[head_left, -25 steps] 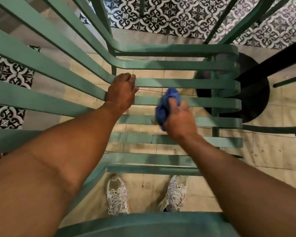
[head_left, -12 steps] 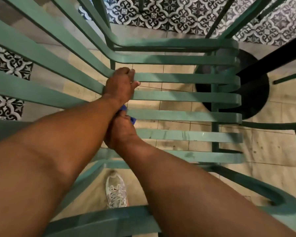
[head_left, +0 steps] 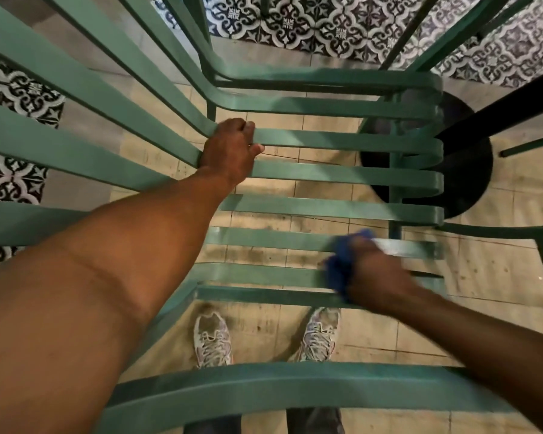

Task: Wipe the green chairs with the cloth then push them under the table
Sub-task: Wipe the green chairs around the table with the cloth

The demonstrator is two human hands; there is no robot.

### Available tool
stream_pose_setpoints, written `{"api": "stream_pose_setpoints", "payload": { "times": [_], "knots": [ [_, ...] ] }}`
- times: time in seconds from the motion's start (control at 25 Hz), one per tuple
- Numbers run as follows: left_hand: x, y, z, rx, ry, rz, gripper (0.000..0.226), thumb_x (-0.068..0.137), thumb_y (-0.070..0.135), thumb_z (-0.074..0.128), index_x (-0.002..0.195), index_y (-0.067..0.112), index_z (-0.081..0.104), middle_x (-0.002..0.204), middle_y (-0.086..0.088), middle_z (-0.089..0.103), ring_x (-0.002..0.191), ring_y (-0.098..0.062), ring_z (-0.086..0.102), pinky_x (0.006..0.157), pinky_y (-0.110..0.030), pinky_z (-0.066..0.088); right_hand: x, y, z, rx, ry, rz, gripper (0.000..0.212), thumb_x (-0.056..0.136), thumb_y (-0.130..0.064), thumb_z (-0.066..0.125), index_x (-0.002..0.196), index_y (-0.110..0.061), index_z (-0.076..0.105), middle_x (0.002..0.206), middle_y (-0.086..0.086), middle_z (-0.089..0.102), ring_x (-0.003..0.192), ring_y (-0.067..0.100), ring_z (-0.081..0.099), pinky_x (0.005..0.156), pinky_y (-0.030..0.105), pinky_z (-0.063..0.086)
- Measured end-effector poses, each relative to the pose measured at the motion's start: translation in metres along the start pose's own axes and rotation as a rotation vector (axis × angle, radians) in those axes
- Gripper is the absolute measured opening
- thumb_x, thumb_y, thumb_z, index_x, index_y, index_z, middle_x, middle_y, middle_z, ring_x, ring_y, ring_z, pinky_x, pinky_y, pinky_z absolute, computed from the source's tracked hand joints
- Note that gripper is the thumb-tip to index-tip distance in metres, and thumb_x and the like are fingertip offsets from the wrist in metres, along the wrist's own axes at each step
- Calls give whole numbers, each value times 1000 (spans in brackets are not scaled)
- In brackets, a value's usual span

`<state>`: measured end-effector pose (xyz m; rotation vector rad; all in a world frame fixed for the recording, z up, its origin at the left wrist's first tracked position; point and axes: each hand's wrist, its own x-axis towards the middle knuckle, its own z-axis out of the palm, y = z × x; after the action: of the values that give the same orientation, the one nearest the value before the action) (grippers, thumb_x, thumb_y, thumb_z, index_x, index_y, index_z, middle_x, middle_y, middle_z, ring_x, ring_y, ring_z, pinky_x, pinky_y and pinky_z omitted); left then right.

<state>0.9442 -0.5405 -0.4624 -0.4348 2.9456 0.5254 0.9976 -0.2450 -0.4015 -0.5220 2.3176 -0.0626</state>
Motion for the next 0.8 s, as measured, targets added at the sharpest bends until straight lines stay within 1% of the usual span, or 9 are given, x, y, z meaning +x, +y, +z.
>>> {"api": "stream_pose_setpoints", "payload": {
  "times": [0.12, 0.2, 0.28, 0.4, 0.48, 0.56, 0.64, 0.72, 0.8],
  "knots": [
    [1, 2, -3, 9, -24, 2, 47, 96, 38, 53, 133, 10, 51, 129, -12, 53, 119, -31, 47, 98, -39, 41, 33, -150, 52, -11, -76, -382, 37, 86, -18, 64, 121, -10, 53, 119, 14, 57, 92, 27, 59, 69, 33, 44],
    [1, 1, -1, 4, -29, -5, 50, 96, 38, 53, 136, 10, 49, 131, -12, 52, 122, -32, 45, 101, -39, 39, 47, -202, 57, 5, -140, -453, 46, 85, -17, 66, 128, -10, 52, 131, 20, 49, 105, 33, 58, 76, 34, 48],
    [1, -3, 1, 8, -39, -17, 52, 96, 39, 52, 139, 11, 47, 133, -12, 51, 123, -32, 44, 102, -39, 38, 38, -179, 49, 56, -104, -409, 44, 88, -23, 62, 128, -11, 51, 129, 18, 50, 107, 34, 57, 76, 35, 47],
    [-1, -1, -1, 14, -47, -22, 52, 96, 39, 52, 139, 10, 46, 134, -12, 51, 124, -33, 44, 102, -41, 38, -3, -56, 23, -3, -109, -232, 41, 86, -23, 61, 122, -10, 46, 117, 14, 52, 96, 31, 58, 72, 33, 46],
    [0, 0, -2, 6, -52, -21, 52, 96, 38, 52, 139, 10, 47, 133, -12, 51, 123, -32, 44, 101, -40, 38, -26, 26, -12, 4, -112, 33, 37, 90, -25, 60, 120, -8, 49, 113, 15, 58, 96, 30, 61, 80, 39, 52],
    [-1, 0, -2, 3, -48, -29, 51, 96, 39, 52, 139, 10, 47, 132, -11, 52, 123, -31, 44, 101, -39, 39, -36, 62, -43, -153, -217, 80, 29, 97, -28, 51, 117, -7, 50, 113, 15, 61, 100, 29, 61, 90, 41, 51],
    [-3, 1, -3, -1, -48, -37, 51, 96, 39, 52, 139, 11, 46, 132, -11, 52, 123, -30, 45, 101, -40, 40, -38, 47, -41, -235, -206, 32, 28, 95, -27, 52, 119, -14, 47, 116, 9, 59, 99, 24, 60, 85, 34, 50],
    [-4, 3, -6, -4, -54, -46, 50, 96, 38, 52, 138, 12, 47, 132, -11, 52, 122, -31, 46, 100, -40, 40, -19, -29, -6, -193, -133, -274, 35, 91, -25, 56, 123, -16, 47, 118, 7, 56, 99, 24, 59, 78, 32, 47],
    [-2, 5, -9, 4, -73, -43, 49, 96, 38, 53, 137, 12, 48, 130, -11, 53, 121, -31, 47, 99, -40, 41, 11, -118, 24, -84, -69, -517, 39, 92, -24, 58, 127, -12, 49, 125, 14, 52, 105, 29, 57, 82, 36, 47]
  ]
}}
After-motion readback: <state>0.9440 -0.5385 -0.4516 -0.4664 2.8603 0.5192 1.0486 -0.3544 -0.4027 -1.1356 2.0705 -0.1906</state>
